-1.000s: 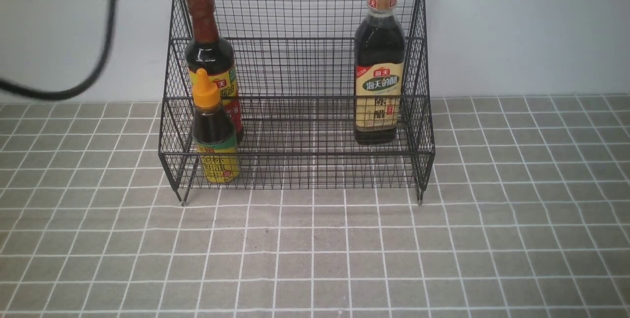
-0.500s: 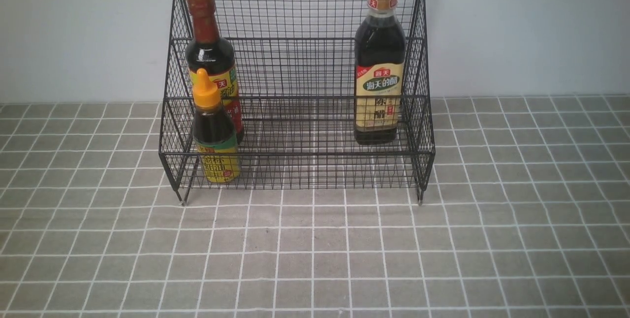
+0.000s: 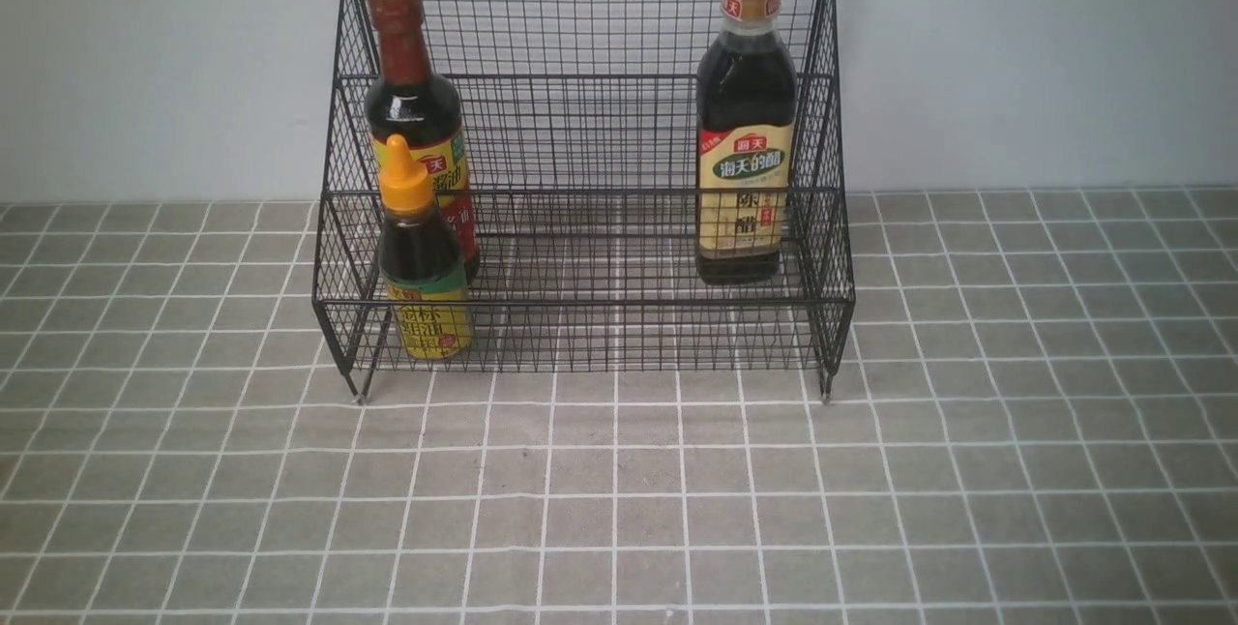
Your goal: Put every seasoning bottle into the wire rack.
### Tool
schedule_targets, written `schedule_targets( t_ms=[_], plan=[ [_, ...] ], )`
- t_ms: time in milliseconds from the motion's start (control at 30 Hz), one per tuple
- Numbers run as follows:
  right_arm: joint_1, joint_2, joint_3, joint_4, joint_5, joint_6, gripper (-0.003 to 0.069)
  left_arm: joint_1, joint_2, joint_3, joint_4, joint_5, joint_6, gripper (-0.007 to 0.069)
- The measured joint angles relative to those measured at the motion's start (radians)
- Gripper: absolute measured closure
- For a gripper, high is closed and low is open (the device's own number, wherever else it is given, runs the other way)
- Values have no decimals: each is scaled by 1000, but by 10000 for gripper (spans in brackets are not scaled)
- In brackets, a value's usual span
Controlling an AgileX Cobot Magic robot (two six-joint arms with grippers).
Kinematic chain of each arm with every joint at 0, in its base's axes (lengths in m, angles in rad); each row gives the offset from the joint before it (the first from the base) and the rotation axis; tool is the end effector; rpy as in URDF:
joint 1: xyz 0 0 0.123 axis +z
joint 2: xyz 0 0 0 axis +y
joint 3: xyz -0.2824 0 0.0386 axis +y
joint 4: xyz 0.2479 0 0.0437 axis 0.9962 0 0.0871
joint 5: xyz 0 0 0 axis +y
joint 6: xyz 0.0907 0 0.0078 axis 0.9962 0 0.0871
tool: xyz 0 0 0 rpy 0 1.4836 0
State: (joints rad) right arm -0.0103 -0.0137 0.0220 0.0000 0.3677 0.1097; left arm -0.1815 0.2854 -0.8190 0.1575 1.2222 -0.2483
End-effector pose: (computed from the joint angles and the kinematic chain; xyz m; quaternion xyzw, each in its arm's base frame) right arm 0.0526 -0.0005 0.1733 0.0481 0.8001 0.0297 0.5973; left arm 0.0078 0.0122 0.3525 -0.0401 0.8812 -0.0229 0.4704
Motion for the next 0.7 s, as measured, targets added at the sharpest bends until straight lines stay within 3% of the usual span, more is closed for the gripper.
schedule_targets(
  t_ms=[167,333,400,467,700],
  plan=[
    [0,0,0,0,0,0,671,0,-23,17,-22,-88,5,631],
    [0,0,0,0,0,0,671,41,-92,182,-73,-387,100,631],
    [0,0,0,0,0,0,671,96,-162,334,-108,-576,166,631],
    [0,0,0,0,0,0,671,127,-207,445,-125,-664,200,631],
    [0,0,0,0,0,0,671,166,-297,769,-157,-773,234,631]
  ],
)
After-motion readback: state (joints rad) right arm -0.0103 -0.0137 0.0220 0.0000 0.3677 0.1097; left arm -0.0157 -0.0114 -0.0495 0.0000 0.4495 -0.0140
